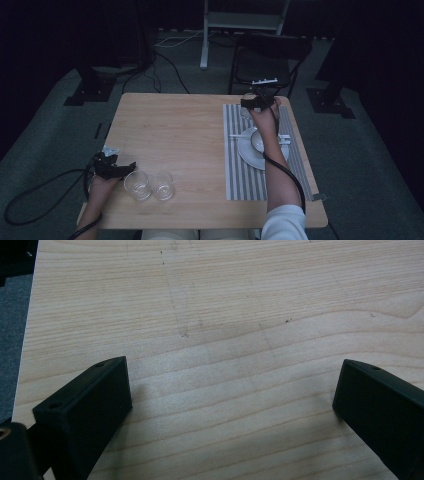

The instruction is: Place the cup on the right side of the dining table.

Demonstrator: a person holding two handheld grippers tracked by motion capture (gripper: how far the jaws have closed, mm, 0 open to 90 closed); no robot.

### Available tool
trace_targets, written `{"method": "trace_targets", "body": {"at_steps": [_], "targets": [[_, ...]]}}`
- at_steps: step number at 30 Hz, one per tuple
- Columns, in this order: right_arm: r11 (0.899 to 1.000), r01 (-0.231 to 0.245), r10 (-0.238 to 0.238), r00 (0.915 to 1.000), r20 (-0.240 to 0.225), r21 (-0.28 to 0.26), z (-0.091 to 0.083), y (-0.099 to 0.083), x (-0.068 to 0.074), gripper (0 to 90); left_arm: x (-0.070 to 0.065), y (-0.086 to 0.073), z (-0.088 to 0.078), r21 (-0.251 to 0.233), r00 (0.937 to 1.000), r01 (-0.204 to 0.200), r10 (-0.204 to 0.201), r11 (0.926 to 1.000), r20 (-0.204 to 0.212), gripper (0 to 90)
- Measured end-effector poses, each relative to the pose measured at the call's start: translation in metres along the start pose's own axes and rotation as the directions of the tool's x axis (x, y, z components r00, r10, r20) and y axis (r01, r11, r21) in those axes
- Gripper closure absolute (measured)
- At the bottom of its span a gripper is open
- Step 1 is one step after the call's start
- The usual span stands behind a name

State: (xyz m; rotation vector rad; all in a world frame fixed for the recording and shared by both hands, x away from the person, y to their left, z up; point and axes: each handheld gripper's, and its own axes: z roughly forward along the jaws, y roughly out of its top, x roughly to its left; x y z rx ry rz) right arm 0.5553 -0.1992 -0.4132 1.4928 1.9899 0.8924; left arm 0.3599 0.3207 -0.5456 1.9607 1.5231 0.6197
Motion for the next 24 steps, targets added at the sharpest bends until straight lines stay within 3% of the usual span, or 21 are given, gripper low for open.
{"method": "trace_targets", "body": {"at_steps": [9, 14, 24], "targets": [[0.994, -0.07, 0.062, 0.9933, 0.098, 0.085, 0.034, -0.008, -0.028, 17.8, 0.0, 0.0, 0.0, 0.0, 1.0, 0.0, 0.0, 1.0, 0.0, 2.7], [0.989, -0.091, 0.073, 0.9862, 0.149, 0.12, 0.048, -0.016, -0.038, 17.6, 0.0, 0.0, 0.0, 0.0, 1.0, -0.001, 0.001, 1.0, 0.0, 2.7], [0.981, -0.131, 0.112, 0.9844, 0.136, 0.142, 0.052, -0.017, -0.045, 17.1, 0.0, 0.0, 0.0, -0.001, 1.0, -0.001, 0.001, 1.0, 0.002, 2.7]]}}
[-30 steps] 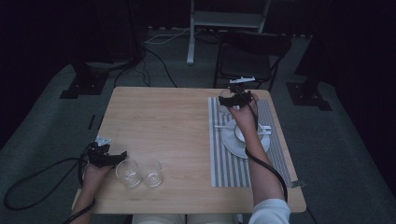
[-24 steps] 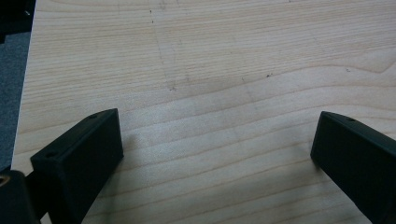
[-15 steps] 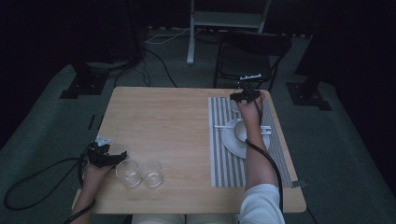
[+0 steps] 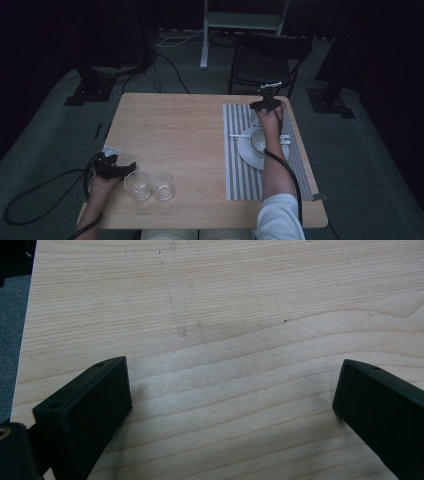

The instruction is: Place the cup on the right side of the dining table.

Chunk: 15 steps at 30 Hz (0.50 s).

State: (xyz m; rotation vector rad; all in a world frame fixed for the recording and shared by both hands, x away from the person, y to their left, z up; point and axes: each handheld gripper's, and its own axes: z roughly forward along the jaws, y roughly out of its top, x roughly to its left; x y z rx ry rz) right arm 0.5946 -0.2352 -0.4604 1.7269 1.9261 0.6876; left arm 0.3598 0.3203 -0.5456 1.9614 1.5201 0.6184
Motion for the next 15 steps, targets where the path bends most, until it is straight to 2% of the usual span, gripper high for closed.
{"method": "trace_targets", "body": {"at_steps": [6, 9, 14, 15], "targets": [[1.0, -0.005, 0.006, 0.9994, -0.033, 0.026, -0.007, 0.002, -0.004, 16.8, 0.0, 0.0, 0.0, 0.0, 1.0, 0.0, 0.0, 1.0, 0.0, 2.7], [1.0, -0.004, 0.004, 0.9991, -0.041, 0.009, -0.015, 0.004, -0.004, 16.8, 0.0, 0.0, 0.0, 0.0, 1.0, 0.0, 0.0, 1.0, 0.0, 2.7], [1.0, 0.011, -0.011, 0.9995, -0.029, -0.006, -0.025, 0.004, 0.001, 16.8, 0.0, 0.0, 0.0, 0.001, 1.0, 0.0, 0.0, 1.0, 0.0, 2.7], [1.0, 0.01, -0.011, 0.9989, -0.046, -0.007, -0.026, 0.004, 0.003, 16.8, 0.0, 0.0, 0.0, 0.0, 1.0, 0.0, 0.0, 1.0, 0.0, 2.7]]}}
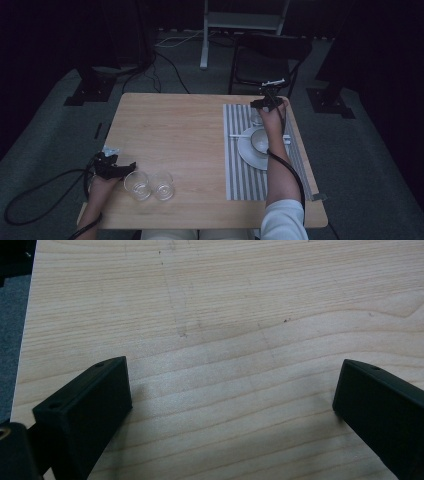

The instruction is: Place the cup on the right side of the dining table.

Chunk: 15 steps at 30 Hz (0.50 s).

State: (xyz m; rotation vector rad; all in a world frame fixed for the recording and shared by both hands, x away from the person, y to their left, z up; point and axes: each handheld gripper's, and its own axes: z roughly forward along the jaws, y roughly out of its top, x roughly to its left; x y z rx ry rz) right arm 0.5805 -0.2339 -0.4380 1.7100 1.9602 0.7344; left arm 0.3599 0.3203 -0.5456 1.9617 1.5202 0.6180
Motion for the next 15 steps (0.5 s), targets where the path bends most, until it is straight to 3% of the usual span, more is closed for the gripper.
{"method": "trace_targets", "body": {"at_steps": [8, 15], "targets": [[0.998, 0.057, -0.057, 0.998, -0.029, 0.003, -0.003, -0.013, 0.021, 16.8, 0.0, 0.0, 0.0, 0.0, 1.0, -0.001, 0.001, 1.0, 0.0, 2.7], [0.998, 0.064, -0.066, 0.9935, -0.093, -0.02, -0.008, -0.024, 0.036, 16.9, 0.0, 0.0, 0.0, 0.0, 1.0, -0.001, 0.001, 1.0, 0.0, 2.7]]}}
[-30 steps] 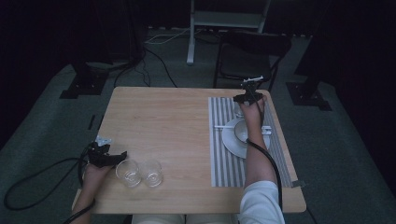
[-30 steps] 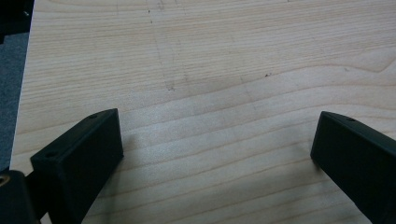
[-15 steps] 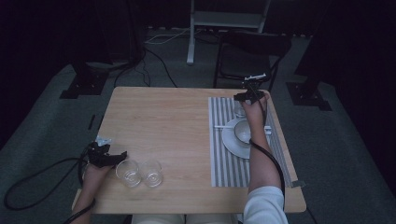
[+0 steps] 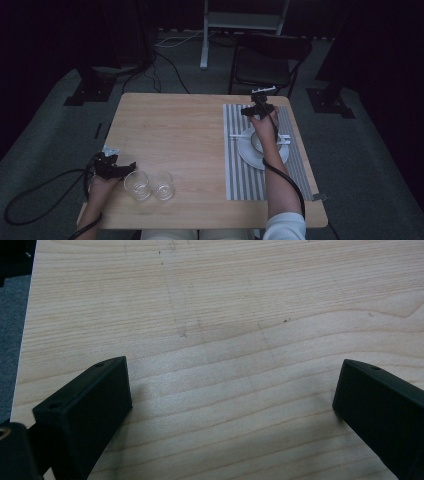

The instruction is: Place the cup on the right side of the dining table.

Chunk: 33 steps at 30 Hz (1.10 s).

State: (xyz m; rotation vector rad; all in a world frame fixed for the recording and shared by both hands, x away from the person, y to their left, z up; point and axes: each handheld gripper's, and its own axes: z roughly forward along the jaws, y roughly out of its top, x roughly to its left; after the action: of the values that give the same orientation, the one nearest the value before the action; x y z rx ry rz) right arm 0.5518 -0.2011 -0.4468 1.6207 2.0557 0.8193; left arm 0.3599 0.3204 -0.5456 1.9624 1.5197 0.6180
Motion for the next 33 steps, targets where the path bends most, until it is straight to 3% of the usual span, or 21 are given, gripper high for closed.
{"method": "trace_targets", "body": {"at_steps": [7, 8, 14, 22, 29, 33], "targets": [[0.999, 0.017, -0.019, 0.9984, -0.053, -0.027, -0.007, -0.008, 0.013, 16.8, 0.0, 0.0, 0.0, 0.0, 1.0, 0.0, 0.0, 1.0, 0.0, 2.7], [0.999, 0.035, -0.037, 0.9963, -0.078, -0.029, -0.009, -0.012, 0.019, 16.8, 0.0, 0.0, 0.0, 0.0, 1.0, 0.0, 0.0, 1.0, 0.0, 2.7], [0.996, 0.084, -0.087, 0.9917, -0.095, -0.029, -0.011, -0.022, 0.034, 16.7, 0.0, 0.0, 0.0, 0.0, 1.0, 0.001, -0.001, 1.0, -0.001, 2.7], [0.994, 0.102, -0.108, 0.9851, -0.134, -0.049, -0.02, -0.035, 0.044, 16.7, 0.0, 0.0, 0.0, 0.0, 1.0, 0.001, -0.001, 1.0, -0.001, 2.7], [0.985, 0.166, -0.172, 0.9686, -0.179, -0.048, -0.031, -0.053, 0.059, 12.5, 0.0, 0.0, 0.0, 0.0, 1.0, 0.001, -0.001, 1.0, -0.001, 2.7], [0.983, 0.169, -0.179, 0.9642, -0.196, -0.066, -0.037, -0.059, 0.063, 12.4, 0.0, 0.0, 0.0, 0.0, 1.0, 0.001, -0.001, 1.0, -0.001, 2.7]]}}
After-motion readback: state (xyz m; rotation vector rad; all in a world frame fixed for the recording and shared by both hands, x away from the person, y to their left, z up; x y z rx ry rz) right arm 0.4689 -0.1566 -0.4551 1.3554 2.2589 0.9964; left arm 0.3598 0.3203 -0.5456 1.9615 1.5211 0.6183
